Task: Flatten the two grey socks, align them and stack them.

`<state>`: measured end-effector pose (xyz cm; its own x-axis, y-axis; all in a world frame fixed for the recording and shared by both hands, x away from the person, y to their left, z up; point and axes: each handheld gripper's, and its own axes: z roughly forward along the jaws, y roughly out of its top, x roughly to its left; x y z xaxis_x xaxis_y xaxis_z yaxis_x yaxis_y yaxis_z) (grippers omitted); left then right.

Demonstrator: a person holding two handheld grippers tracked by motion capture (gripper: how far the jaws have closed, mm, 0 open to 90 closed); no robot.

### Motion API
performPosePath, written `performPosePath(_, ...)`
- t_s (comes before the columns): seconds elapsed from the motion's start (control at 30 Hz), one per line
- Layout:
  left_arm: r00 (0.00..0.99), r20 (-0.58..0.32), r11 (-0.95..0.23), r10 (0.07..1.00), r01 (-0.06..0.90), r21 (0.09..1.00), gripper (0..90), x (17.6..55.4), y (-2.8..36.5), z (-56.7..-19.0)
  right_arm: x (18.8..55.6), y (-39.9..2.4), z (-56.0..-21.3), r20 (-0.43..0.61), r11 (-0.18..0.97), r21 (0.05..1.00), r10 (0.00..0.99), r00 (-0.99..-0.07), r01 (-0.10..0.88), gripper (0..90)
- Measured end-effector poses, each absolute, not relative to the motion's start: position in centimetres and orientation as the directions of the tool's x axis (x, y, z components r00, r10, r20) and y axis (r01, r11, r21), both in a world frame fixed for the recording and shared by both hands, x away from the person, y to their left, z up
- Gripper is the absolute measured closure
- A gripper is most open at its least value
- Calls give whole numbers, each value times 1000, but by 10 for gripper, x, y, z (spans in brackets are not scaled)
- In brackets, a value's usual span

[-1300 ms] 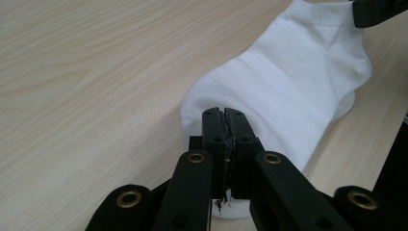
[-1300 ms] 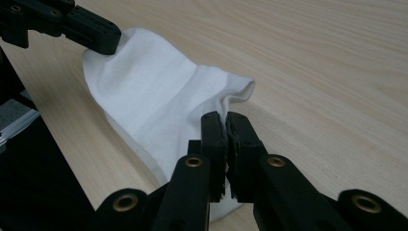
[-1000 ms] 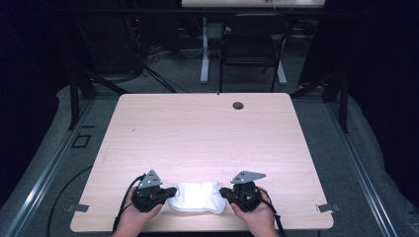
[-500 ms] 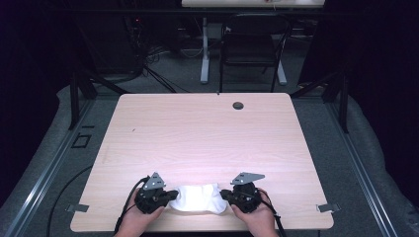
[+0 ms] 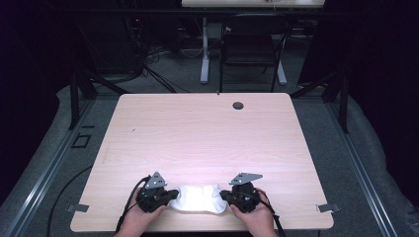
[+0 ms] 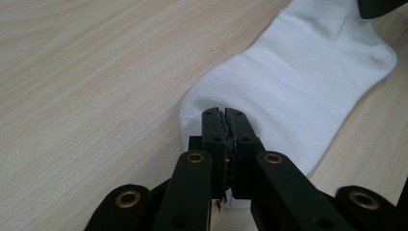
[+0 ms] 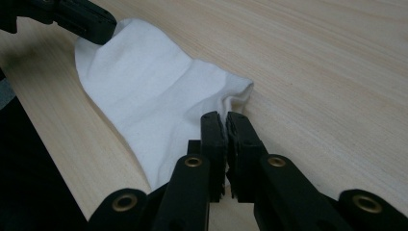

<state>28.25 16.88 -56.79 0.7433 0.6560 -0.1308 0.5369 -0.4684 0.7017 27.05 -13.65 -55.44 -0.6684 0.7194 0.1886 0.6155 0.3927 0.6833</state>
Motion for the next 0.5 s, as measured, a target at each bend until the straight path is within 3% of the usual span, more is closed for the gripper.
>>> performPosePath(0.27, 742, -135, -463, 657, 537, 705, 880, 284, 169, -569, 273, -135, -556, 178, 400, 683, 721, -670, 612, 857)
performPosePath(0.37, 743, -139, -443, 655, 526, 726, 864, 283, 172, -563, 272, -137, -555, 154, 389, 701, 735, -660, 597, 762)
performPosePath(0.5, 749, -142, -413, 647, 501, 761, 823, 279, 176, -552, 266, -139, -544, 137, 360, 751, 735, -664, 554, 750)
